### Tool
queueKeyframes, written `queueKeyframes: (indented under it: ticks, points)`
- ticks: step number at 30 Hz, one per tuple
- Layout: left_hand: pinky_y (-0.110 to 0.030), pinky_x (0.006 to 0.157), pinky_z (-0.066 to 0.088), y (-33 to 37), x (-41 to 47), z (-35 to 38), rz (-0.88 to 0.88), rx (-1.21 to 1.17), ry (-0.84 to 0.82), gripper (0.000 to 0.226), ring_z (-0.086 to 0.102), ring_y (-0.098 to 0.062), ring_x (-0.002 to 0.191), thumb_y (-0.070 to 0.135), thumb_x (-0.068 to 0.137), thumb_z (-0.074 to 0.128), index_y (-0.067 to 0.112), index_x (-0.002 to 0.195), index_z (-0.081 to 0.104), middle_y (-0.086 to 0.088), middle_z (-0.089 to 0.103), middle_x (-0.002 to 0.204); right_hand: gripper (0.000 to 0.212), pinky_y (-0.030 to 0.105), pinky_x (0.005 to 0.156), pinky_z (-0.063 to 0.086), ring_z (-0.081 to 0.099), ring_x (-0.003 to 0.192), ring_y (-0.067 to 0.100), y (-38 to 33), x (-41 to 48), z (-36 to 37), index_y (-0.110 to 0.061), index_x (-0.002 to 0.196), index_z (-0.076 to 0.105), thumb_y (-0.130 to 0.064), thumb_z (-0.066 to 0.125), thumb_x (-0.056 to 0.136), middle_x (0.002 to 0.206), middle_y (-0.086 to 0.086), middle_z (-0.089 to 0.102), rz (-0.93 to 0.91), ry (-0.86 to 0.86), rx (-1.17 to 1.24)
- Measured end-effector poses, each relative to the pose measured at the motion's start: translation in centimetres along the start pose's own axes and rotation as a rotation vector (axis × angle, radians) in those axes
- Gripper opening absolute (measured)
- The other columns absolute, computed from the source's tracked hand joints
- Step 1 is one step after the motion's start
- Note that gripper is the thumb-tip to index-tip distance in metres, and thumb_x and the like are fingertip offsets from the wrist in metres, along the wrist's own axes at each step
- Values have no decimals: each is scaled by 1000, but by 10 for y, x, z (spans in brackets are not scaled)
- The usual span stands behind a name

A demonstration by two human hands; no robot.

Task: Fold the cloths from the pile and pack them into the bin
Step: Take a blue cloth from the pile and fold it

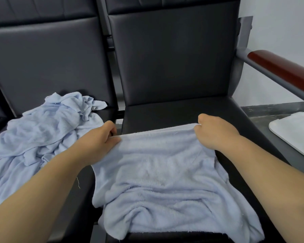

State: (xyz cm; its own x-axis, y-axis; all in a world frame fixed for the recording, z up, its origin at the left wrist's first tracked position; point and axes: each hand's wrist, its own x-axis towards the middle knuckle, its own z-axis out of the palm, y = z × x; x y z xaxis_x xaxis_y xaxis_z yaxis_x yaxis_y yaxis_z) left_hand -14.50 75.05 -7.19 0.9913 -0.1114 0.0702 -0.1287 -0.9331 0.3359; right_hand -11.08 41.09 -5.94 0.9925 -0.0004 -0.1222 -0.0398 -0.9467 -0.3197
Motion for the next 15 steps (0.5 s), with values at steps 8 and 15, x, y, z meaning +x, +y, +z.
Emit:
queueKeyframes:
  ticks: [8, 15]
  points:
    - [-30, 67, 41, 9, -12, -9, 36, 129, -71, 19, 56, -14, 72, 35, 102, 53, 22, 87, 52, 5, 61, 77, 16, 35, 61, 42, 52, 72, 19, 12, -10, -13, -20, 94, 49, -19, 38, 106, 89, 6, 59, 9, 10, -13]
    - [-30, 60, 37, 5, -21, -11, -183, 184, 32, 19, 55, -14, 71, 29, 99, 52, 31, 81, 51, 7, 61, 73, 19, 34, 62, 43, 53, 71, 23, 28, -7, -14, -10, 86, 64, -11, 49, 99, 88, 9, 64, 137, -42, 112]
